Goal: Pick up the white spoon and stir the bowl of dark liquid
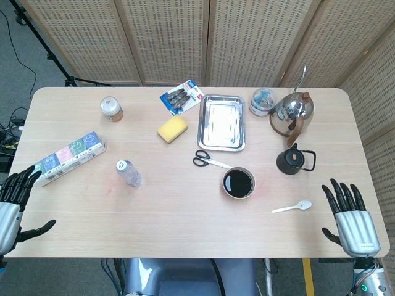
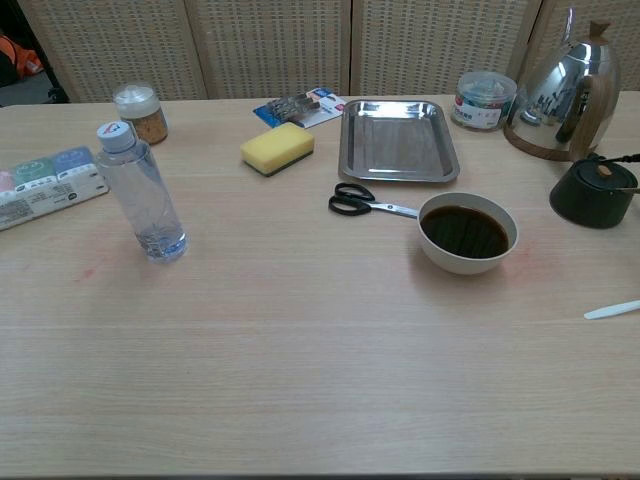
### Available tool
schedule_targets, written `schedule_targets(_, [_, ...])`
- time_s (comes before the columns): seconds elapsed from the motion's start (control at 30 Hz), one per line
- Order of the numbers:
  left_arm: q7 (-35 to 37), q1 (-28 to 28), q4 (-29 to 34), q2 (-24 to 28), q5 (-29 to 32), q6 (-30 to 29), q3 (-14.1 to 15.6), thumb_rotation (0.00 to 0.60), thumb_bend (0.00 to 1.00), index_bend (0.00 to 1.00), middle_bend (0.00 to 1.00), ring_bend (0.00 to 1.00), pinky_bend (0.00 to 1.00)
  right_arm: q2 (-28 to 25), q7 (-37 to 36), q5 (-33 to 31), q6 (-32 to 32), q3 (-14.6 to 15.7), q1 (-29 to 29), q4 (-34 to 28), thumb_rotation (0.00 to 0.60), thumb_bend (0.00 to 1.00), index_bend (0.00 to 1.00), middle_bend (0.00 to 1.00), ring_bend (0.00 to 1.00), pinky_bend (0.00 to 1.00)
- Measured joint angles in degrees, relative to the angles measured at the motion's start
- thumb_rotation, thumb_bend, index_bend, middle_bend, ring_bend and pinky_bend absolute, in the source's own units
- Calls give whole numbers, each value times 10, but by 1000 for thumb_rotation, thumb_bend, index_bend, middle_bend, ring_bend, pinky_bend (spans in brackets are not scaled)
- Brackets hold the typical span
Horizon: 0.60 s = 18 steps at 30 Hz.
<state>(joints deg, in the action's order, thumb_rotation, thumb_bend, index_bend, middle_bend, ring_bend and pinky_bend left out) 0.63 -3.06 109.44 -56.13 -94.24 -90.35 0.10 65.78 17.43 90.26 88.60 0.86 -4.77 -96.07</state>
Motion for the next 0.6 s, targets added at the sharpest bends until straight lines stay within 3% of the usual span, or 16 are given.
schedule_targets(0.17, [-1, 0, 3, 1, -1, 1, 0, 600, 0, 0, 0, 0, 0, 1, -4, 3, -8, 1, -1, -1, 600, 0, 14, 0, 0, 0])
schedule_targets(0.4, [8, 0, 4, 4, 0, -1, -3, 600, 0, 0, 0, 0, 0, 10, -14, 8, -59, 3, -23, 3, 600, 0, 280, 0, 0, 0])
schedule_targets(0.6, [18, -1, 3, 8, 4, -1, -5, 600, 0, 0, 0, 0, 0, 34, -16, -1, -130, -10, -67, 23, 600, 73, 379, 0, 0, 0])
